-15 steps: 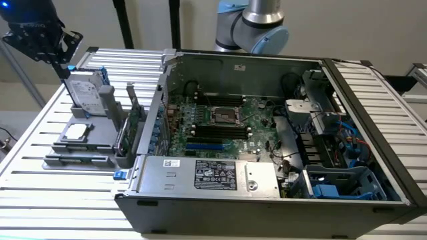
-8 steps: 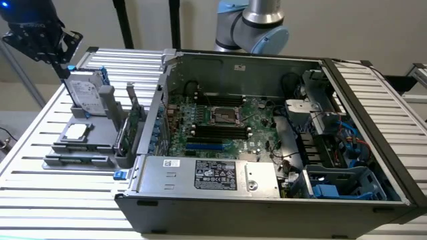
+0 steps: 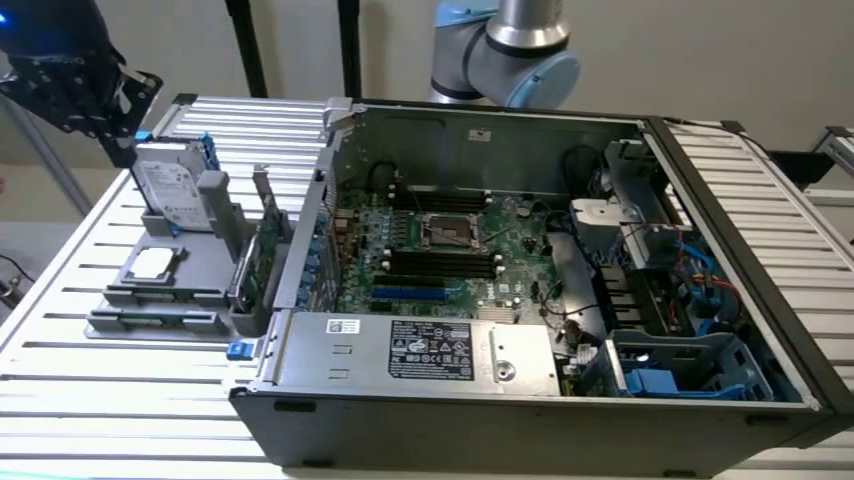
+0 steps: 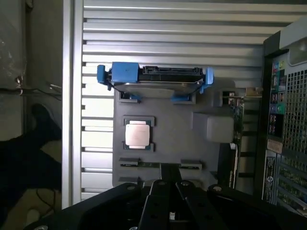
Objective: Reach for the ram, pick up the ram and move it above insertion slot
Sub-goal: 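Reach for the ram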
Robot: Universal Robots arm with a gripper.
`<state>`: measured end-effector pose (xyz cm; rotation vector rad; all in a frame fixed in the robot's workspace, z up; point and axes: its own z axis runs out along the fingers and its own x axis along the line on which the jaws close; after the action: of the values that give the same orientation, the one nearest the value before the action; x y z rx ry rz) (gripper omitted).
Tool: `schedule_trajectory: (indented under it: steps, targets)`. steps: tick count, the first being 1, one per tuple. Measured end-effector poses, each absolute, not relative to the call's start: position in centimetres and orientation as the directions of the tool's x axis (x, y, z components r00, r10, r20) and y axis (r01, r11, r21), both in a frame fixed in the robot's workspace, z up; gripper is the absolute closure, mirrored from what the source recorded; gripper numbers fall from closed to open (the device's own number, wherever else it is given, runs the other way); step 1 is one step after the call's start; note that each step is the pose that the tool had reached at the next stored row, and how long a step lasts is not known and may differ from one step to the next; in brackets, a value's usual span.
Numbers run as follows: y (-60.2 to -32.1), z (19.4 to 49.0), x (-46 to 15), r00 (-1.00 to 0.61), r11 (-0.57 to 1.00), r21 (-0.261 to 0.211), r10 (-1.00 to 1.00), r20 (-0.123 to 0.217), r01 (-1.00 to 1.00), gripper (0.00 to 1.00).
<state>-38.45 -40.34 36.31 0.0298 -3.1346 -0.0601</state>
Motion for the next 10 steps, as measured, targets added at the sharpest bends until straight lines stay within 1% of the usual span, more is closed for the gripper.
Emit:
schedule_trajectory:
  steps: [10]
  targets:
    - [-44.0,36.1,-37.6,-1.0,0.999,0.038,-0.019,0.021,-0.018,0.89]
